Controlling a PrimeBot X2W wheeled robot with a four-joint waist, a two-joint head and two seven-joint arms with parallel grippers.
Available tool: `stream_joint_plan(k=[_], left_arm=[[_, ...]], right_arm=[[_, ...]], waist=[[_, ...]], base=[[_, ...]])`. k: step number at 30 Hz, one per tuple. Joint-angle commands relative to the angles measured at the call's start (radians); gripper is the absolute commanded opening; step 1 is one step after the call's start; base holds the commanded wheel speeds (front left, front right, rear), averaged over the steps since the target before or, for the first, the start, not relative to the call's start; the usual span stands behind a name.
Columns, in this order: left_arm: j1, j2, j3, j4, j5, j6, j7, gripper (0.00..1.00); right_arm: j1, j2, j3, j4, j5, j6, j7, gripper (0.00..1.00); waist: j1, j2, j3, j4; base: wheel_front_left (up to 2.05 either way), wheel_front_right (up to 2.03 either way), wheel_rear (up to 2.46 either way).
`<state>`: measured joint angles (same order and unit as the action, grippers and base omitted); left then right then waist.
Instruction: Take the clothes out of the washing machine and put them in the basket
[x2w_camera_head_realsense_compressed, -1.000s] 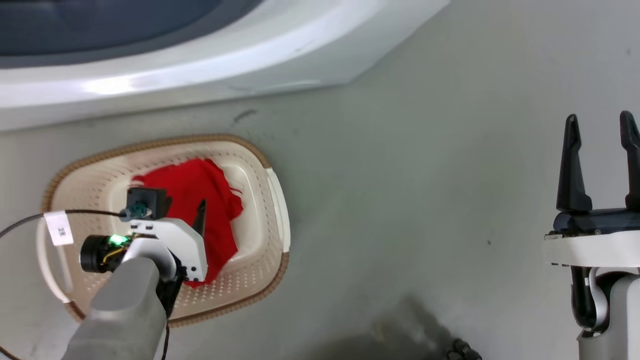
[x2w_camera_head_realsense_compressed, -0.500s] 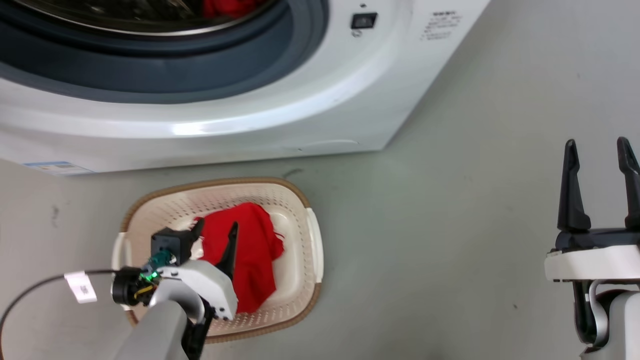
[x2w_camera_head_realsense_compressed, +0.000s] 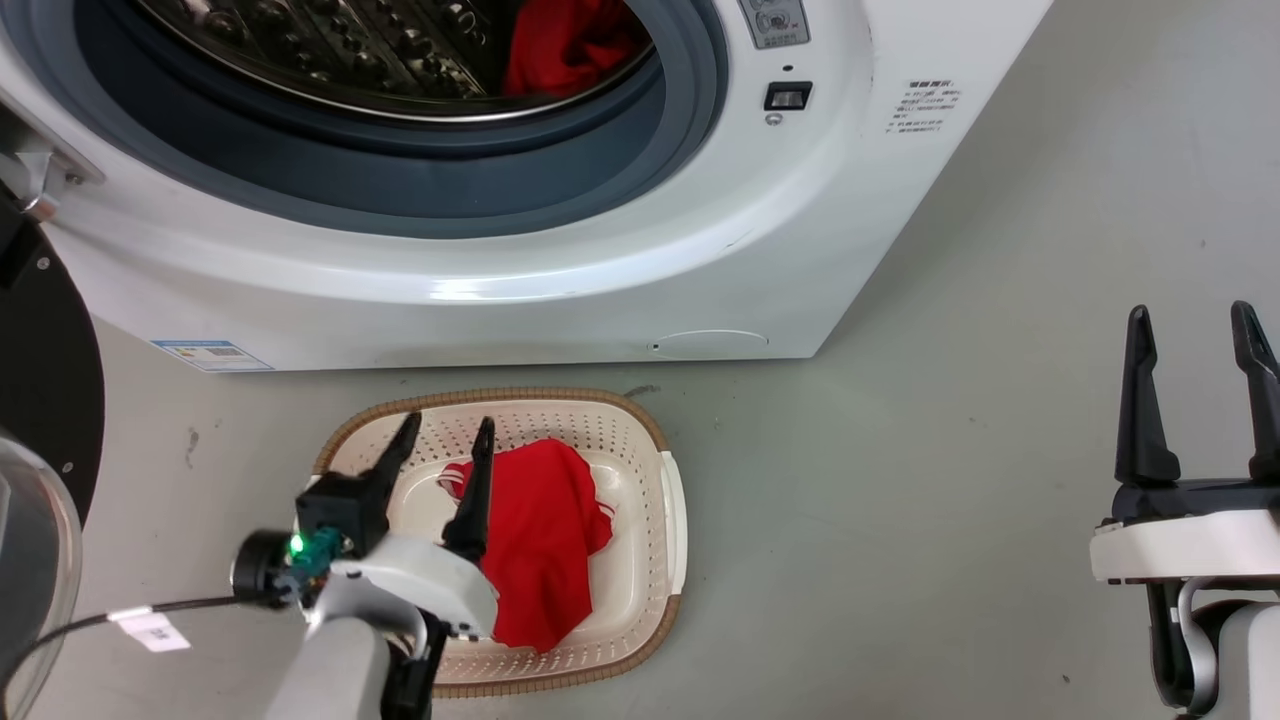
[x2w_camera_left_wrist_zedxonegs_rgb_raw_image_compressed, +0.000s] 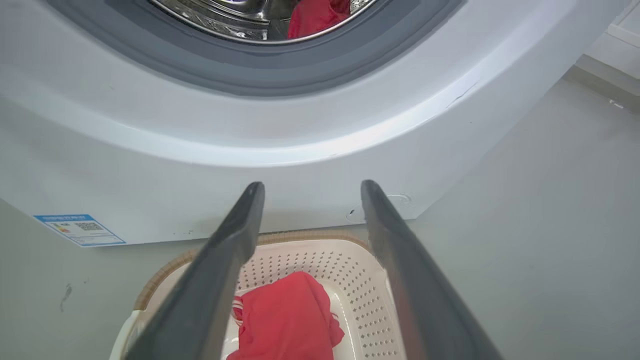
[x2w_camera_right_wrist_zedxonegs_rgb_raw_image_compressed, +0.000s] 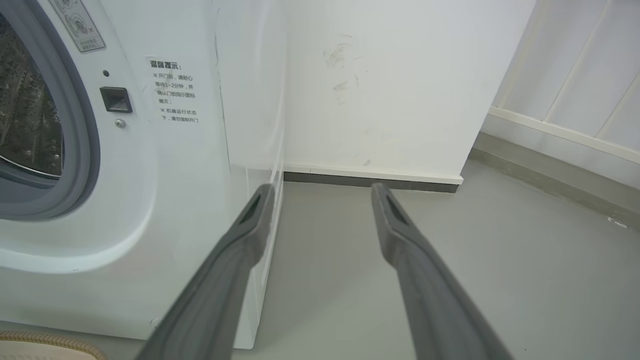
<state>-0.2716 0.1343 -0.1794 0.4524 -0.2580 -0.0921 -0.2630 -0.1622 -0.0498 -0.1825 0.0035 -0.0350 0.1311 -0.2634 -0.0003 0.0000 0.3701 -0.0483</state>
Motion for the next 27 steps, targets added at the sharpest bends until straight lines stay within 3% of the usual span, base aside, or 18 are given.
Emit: stream_joint_plan(k=[1,7,13,22,27], left_arm=[[-0.012,0.002,0.014,-0.025,0.016,-0.004,-0.003,1.00],[-0.106,0.033,0.048,-0.107,0.061,-0.022,-0.003,1.00],[-0.274,0.078,0.011,-0.064,0.024,-0.036,0.015,1.00],[-0.648,0.196,-0.154,0.026,-0.152,-0.038,0.245,1.00],[-0.859,0.258,-0.182,0.126,-0.267,-0.038,0.395,1.00]], right_arm=[[0.010,-0.001,0.003,-0.003,0.003,-0.001,-0.002,1.00],[0.002,-0.001,0.004,-0.012,0.002,-0.001,-0.002,1.00],[-0.017,-0.001,-0.001,-0.021,0.010,-0.001,-0.002,1.00],[-0.047,-0.001,0.026,-0.040,0.019,-0.001,-0.002,1.00],[-0.072,-0.001,0.061,-0.047,0.031,-0.001,-0.002,1.00]], waist=[[0.0003,0.0000,0.008,-0.003],[0.0003,0.0000,0.053,-0.019],[0.0003,0.0000,0.119,-0.043],[0.0003,0.0000,0.252,-0.083],[0.0003,0.0000,0.328,-0.130]], base=[[0.00,0.00,0.00],[0.00,0.00,0.00],[0.00,0.00,0.00],[0.00,0.00,0.00],[0.00,0.00,0.00]])
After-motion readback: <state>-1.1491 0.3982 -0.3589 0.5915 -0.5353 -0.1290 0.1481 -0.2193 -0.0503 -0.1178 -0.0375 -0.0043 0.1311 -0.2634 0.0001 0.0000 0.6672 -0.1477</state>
